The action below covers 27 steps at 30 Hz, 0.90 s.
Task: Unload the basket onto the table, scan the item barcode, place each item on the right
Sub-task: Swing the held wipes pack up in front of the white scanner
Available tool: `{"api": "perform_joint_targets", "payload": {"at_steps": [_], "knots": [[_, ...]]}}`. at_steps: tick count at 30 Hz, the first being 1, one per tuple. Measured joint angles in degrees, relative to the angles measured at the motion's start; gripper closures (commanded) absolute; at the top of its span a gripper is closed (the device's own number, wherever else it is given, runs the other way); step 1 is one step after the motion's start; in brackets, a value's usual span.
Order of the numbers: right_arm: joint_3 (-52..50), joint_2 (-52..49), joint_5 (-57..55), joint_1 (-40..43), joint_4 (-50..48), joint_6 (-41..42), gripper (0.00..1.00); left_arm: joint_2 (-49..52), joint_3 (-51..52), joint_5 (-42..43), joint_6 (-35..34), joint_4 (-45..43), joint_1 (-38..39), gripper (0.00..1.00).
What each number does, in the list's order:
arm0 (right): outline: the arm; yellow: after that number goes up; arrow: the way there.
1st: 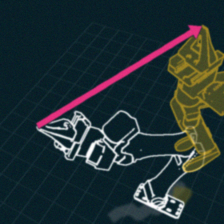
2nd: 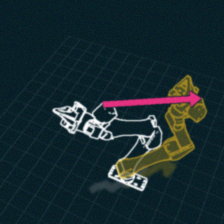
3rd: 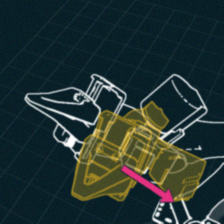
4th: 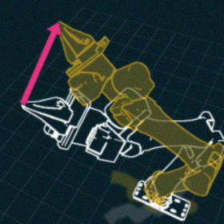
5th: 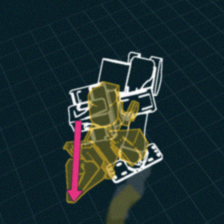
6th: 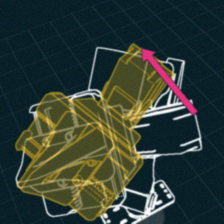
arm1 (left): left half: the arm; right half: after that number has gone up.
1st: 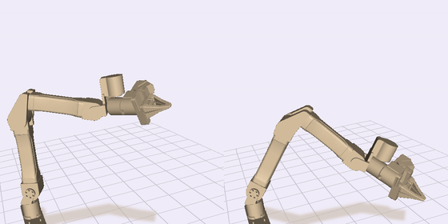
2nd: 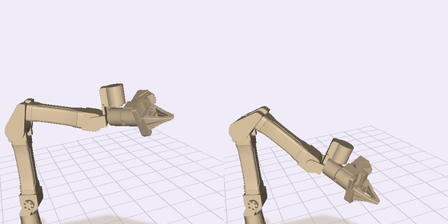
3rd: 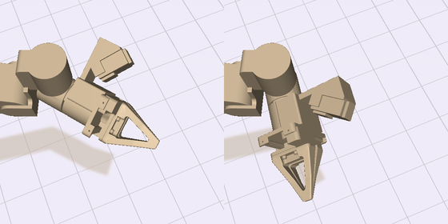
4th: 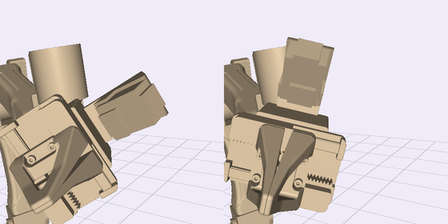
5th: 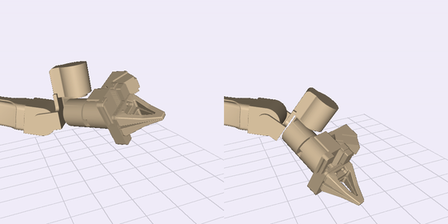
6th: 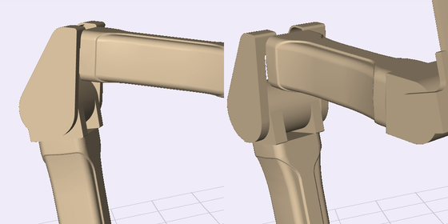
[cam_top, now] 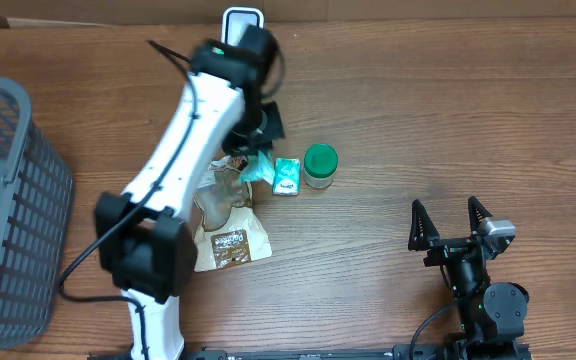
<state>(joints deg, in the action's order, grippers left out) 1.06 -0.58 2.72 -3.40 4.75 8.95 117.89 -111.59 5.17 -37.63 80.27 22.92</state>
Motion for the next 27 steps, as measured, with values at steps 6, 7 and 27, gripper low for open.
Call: {"api": "perform_joint_targets", "payload": {"at_steps": [6,7,27], "knots": [[0.00,0.00,-0.02,0.00,0.02,-0.04,0.00,3.23,3.72,-4.39,-5.68,-6.51,1.09,0.96],[0.00,0.00,0.00,0.00,0.00,-0.02,0.00,4.07,3.78,-4.72,-6.14,-6.97,1.05,0.96],[0.00,0.00,0.00,0.00,0.02,-0.02,0.00,12.48,4.39,-2.71,-2.19,-8.79,1.01,0.50]]}}
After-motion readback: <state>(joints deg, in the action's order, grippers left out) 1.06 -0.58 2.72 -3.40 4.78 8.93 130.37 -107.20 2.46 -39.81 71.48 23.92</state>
